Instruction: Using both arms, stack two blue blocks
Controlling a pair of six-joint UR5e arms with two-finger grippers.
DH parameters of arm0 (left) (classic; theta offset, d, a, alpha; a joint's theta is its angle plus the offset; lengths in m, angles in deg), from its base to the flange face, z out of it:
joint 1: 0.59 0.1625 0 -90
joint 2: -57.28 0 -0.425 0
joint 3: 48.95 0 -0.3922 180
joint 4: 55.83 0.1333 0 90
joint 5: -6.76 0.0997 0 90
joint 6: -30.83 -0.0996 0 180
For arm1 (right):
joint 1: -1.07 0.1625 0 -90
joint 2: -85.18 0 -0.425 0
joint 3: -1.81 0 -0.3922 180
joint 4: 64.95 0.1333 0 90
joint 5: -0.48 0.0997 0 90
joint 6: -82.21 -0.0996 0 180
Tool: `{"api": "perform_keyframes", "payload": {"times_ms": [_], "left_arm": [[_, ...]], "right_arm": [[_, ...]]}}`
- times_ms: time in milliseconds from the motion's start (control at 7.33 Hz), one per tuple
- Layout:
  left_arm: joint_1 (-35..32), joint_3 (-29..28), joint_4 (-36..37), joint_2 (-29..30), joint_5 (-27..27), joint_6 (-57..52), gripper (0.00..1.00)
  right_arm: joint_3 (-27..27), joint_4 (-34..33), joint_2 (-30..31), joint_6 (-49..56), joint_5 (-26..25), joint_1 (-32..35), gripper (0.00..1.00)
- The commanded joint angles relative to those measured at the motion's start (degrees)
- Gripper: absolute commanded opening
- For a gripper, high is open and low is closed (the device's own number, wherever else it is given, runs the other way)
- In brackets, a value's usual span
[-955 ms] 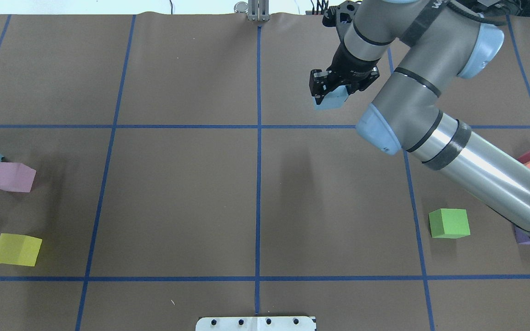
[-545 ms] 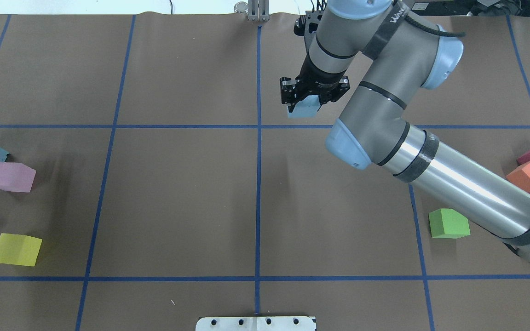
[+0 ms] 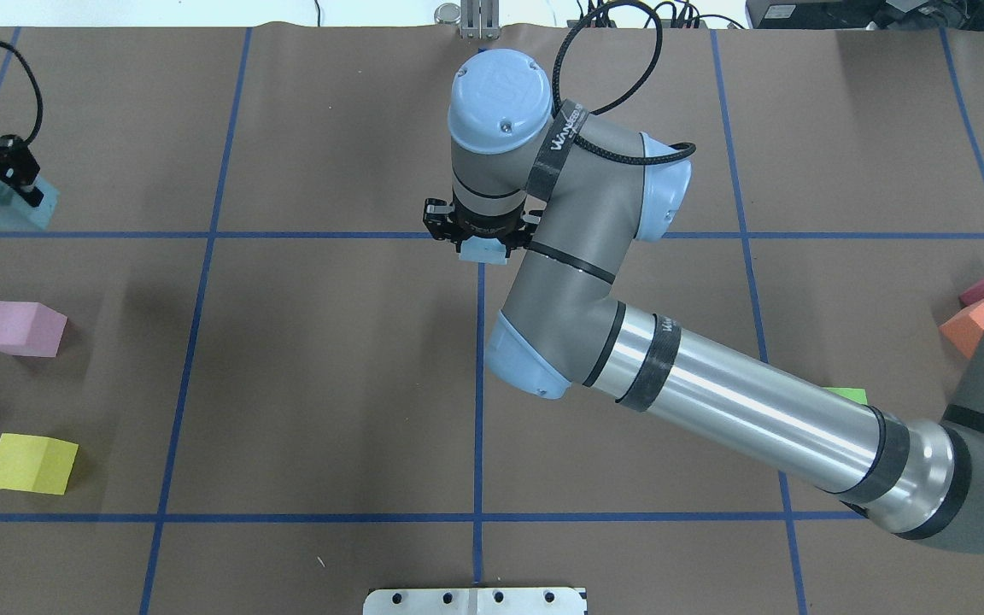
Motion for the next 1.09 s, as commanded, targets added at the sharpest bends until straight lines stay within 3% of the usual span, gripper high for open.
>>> {"api": "perform_keyframes", "payload": {"times_ms": [0, 545, 682, 955], "left_arm": [[0.32, 4.79, 6.96, 5.53, -0.30, 13.57, 0.56], [7.34, 4.80, 6.44, 14.23, -0.21, 33.81, 0.56], [7.45, 4.97, 6.26, 14.42, -0.21, 34.71, 0.56], [8.06, 5.06, 5.82, 14.86, -0.30, 35.68, 0.56]], "right_arm": [[3.63, 1.69, -0.10, -0.19, -3.35, -3.00, 0.56], [6.03, 4.35, 0.61, 4.74, -3.11, -4.42, 0.60], [6.03, 4.43, 0.61, 5.44, -3.11, -4.33, 0.99], [6.03, 4.44, 0.52, 6.50, -2.93, -3.81, 1.00]]}}
